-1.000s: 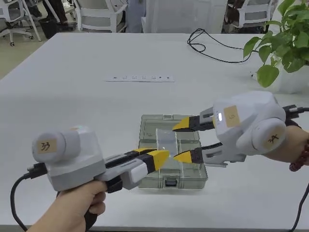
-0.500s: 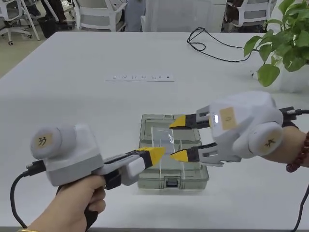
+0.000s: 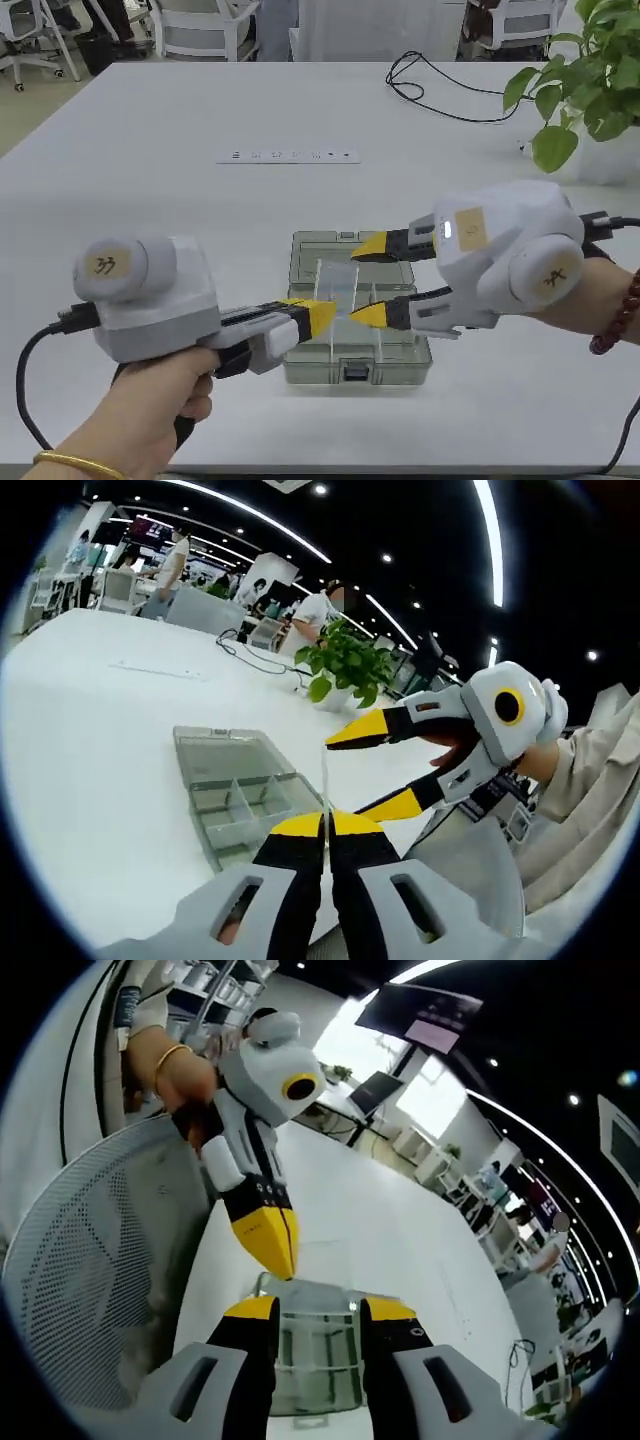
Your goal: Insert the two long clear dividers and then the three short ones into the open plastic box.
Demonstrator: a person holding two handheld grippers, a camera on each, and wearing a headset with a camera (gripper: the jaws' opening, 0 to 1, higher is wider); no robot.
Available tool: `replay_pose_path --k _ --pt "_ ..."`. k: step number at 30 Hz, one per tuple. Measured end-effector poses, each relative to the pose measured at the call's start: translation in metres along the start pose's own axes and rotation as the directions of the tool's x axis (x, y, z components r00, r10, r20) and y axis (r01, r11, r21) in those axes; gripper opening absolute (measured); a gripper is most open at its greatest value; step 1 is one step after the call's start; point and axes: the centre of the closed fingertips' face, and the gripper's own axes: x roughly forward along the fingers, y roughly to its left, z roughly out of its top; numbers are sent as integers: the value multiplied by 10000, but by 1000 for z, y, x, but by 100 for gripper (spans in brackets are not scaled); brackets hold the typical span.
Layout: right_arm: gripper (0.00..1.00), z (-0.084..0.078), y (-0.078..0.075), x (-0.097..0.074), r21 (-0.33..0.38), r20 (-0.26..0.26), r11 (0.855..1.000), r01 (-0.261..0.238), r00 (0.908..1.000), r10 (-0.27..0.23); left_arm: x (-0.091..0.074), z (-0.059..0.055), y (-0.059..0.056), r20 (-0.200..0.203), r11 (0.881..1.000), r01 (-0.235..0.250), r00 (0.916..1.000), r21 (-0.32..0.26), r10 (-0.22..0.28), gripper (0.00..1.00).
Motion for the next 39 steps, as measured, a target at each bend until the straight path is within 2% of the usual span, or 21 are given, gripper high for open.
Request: replay_pose_path --k 1,4,7,10,13,15,19,20,22,24,30,33,39 --pt "33 2 1 -1 303 158 9995 -51 9999 46 0 -2 1 -127 9990 -44 9999 441 50 0" --pt "33 6 2 -3 861 464 9960 -256 9987 217 -1 -7 -1 -321 9937 -8 9995 1116 44 0" --pt "33 14 7 -6 1513 976 9857 -744 9934 600 -2 -12 0 -584 9822 9 9982 1877 103 0" --pt "31 18 10 -7 1733 1196 9791 -1061 9891 860 -3 -17 -3 -820 9684 109 9966 2491 99 0" --pt "30 20 17 -6 1828 1352 9725 -1444 9835 1207 -3 -21 -4 -1124 9460 292 9936 3230 77 0" --pt "29 20 20 -6 1802 1349 9713 -1552 9820 1319 -3 -22 -6 -1208 9371 443 9927 3463 -22 0" --pt "27 20 29 -5 1672 1399 9673 -1907 9758 1681 -4 -25 -13 -1477 9097 875 9886 4059 -292 0" --pt "27 20 30 -5 1650 1380 9668 -1952 9751 1733 -5 -26 -15 -1597 8969 1069 9863 4291 -411 0" --pt "26 19 33 -5 1586 1362 9644 -2117 9721 1910 -5 -28 -17 -1742 8871 1208 9836 4456 -464 0" --pt "25 18 37 -5 1481 1297 9627 -2265 9695 2081 -5 -29 -18 -1769 8880 1312 9826 4407 -573 0" --pt "22 15 51 -5 1316 1180 9509 -2800 9569 2654 -7 -36 -24 -2079 8688 1831 9735 4600 -950 0" --pt "20 14 57 -6 1312 1169 9408 -3125 9473 2983 -9 -39 -29 -2230 8590 2117 9677 4661 -1175 0" --pt "15 15 68 -9 1367 1256 9183 -3715 9260 3559 -12 -46 -38 -2620 8280 2777 9509 4872 -1648 0"
